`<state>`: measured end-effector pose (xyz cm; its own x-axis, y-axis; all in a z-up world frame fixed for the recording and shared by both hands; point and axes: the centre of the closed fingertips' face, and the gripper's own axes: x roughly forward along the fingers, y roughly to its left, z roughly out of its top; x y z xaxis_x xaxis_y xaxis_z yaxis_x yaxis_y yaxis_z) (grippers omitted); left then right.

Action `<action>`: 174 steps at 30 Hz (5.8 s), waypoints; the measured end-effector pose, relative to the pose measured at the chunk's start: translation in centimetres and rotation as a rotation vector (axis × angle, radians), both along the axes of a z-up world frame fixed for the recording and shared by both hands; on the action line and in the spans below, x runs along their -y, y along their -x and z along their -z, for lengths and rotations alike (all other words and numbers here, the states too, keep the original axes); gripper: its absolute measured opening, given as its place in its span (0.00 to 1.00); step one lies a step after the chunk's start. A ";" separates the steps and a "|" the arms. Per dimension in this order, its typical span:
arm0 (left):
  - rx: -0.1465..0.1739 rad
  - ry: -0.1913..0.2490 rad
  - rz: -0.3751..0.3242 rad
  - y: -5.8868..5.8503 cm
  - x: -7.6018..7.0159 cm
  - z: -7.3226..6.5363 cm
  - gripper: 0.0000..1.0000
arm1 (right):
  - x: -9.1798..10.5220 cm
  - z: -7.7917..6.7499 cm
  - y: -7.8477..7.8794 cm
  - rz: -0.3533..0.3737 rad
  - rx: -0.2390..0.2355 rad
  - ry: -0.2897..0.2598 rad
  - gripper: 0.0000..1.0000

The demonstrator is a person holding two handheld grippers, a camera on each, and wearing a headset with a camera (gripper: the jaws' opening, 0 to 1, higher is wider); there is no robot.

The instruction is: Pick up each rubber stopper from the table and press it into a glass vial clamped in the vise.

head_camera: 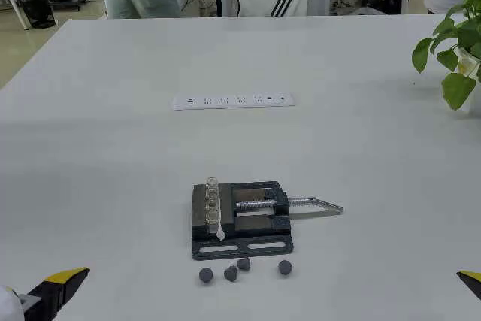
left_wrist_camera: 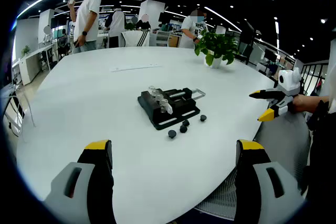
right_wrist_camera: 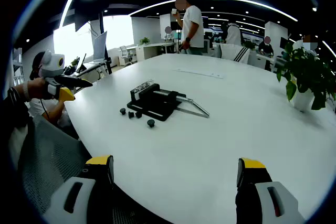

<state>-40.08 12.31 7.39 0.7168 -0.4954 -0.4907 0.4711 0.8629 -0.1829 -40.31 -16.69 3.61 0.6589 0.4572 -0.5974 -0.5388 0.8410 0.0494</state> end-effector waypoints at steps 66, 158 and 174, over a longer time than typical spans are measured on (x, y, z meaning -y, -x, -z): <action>0.002 -0.044 0.030 0.0 0.2 1.7 0.95 | -1.6 0.1 -2.1 -0.213 -0.051 0.114 0.96; -0.014 -0.058 0.069 0.8 1.3 3.0 0.91 | -13.1 6.5 -6.6 -1.322 -0.122 0.713 0.08; -0.017 -0.056 0.059 0.9 1.0 3.2 0.91 | -13.3 6.6 -6.4 -1.329 -0.108 0.719 0.08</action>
<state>-41.01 11.28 4.20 0.6785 -0.5080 -0.5307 0.5188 0.8428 -0.1434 -33.87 -3.35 -2.94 -0.0457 0.2656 -0.9630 -0.9243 -0.3769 -0.0601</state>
